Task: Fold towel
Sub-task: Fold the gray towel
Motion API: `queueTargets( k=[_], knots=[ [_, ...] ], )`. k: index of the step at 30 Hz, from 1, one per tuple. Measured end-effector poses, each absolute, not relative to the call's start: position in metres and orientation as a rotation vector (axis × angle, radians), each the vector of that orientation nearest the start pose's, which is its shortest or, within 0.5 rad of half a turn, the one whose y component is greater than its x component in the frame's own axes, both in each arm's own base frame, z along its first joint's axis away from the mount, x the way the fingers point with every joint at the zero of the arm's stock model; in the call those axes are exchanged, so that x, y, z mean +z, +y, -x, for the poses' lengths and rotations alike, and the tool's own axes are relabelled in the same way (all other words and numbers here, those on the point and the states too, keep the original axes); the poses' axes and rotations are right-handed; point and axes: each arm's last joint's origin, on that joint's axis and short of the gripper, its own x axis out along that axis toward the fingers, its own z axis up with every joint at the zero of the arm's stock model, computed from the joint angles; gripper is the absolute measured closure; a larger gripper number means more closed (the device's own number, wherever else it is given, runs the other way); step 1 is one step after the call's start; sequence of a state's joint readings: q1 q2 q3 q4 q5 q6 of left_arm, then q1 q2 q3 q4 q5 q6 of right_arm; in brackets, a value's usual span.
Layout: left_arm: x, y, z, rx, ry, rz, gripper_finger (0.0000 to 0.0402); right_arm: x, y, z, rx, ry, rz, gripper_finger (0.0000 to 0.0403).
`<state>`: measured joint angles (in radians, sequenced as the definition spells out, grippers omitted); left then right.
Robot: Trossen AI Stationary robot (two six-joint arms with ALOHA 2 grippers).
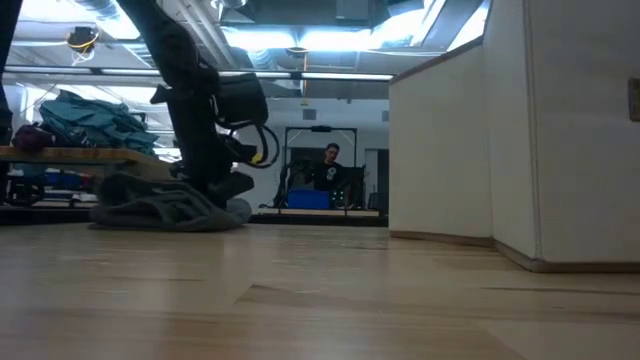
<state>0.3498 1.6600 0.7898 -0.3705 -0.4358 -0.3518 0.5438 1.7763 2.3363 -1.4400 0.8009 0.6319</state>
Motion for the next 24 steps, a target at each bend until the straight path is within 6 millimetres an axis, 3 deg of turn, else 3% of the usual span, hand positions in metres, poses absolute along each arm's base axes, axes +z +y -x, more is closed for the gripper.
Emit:
queueTargets(
  k=[16,24],
  knots=[
    [0.128,0.167,-0.218,0.969,1.279,0.21,0.0399,0.473,0.139,-0.271,-0.444,0.597,-0.032,0.023],
    [0.133,0.168,-0.203,0.969,1.356,0.222,0.0399,0.48,0.133,-0.265,-0.543,0.514,0.012,0.023]
  ],
)
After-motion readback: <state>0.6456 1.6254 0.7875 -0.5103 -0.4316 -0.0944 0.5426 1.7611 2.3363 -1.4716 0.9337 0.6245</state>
